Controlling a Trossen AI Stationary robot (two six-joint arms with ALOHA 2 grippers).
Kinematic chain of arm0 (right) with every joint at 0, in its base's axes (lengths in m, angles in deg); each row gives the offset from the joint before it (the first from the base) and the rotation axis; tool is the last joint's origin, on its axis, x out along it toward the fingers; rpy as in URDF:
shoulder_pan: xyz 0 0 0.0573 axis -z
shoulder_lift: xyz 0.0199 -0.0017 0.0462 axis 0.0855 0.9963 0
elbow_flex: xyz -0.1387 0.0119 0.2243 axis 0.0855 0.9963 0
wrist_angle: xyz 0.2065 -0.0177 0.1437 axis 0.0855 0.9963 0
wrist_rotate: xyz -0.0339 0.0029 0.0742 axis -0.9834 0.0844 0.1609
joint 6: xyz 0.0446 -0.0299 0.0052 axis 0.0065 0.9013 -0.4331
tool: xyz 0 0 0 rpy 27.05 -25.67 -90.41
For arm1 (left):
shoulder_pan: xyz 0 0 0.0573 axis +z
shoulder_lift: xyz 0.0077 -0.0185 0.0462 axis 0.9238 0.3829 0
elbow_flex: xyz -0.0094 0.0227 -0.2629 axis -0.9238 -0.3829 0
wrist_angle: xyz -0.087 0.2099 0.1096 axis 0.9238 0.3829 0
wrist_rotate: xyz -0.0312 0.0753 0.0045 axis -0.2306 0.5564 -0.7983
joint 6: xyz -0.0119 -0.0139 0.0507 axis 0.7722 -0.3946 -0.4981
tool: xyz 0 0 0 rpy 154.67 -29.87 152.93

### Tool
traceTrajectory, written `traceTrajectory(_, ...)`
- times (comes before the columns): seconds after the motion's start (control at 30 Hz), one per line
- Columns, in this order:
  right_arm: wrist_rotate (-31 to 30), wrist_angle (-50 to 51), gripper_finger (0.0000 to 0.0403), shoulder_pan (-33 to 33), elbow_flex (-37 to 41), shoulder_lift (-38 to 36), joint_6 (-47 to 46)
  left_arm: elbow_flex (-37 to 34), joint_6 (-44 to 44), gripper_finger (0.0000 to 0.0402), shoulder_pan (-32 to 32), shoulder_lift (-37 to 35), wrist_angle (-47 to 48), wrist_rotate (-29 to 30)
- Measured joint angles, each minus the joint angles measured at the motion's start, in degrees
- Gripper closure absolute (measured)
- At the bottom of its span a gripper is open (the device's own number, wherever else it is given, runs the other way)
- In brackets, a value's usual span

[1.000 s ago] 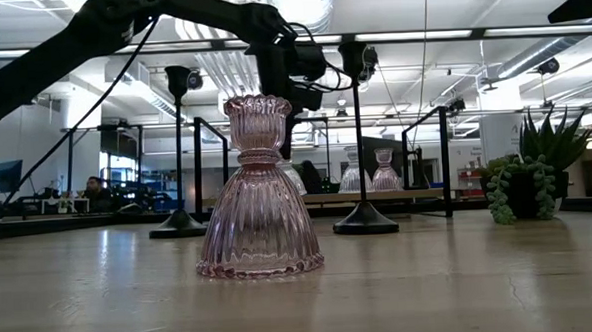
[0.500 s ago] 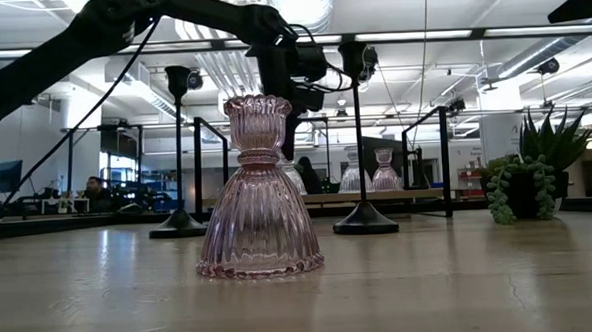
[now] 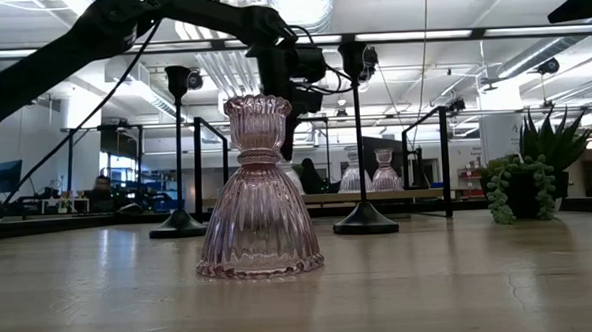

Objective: Pick & Place candle stick holders
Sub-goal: Put the transparent glass candle holder on the shelf, then put the pink glass candle holder on the shelf

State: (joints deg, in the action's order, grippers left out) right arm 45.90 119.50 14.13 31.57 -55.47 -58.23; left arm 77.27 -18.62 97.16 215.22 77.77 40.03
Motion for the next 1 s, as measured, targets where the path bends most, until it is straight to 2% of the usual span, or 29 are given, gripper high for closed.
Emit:
traceTrajectory(0.17, 0.0, 0.0, 0.0394, 0.01, 0.0, 0.0, 0.0, 1.77, 0.8, 0.0336, 0.11, -0.04, -0.26, -0.47)
traceTrajectory(0.43, 0.0, 0.0, 0.0394, 0.01, 0.01, 0.0, 0.0, 1.77, 1.14, 0.0288, 0.39, -0.31, 0.78, -0.87)
traceTrajectory(0.73, 0.0, 0.0, 0.0394, -0.01, 0.0, 0.0, 0.0, 1.77, 2.23, 0.0284, 0.35, -1.13, 1.77, -0.89)
traceTrajectory(1.0, 0.0, -0.01, 0.0394, 0.01, 0.0, 0.0, 0.0, 1.81, 3.39, 0.0284, 0.03, -4.66, 2.78, -0.33)
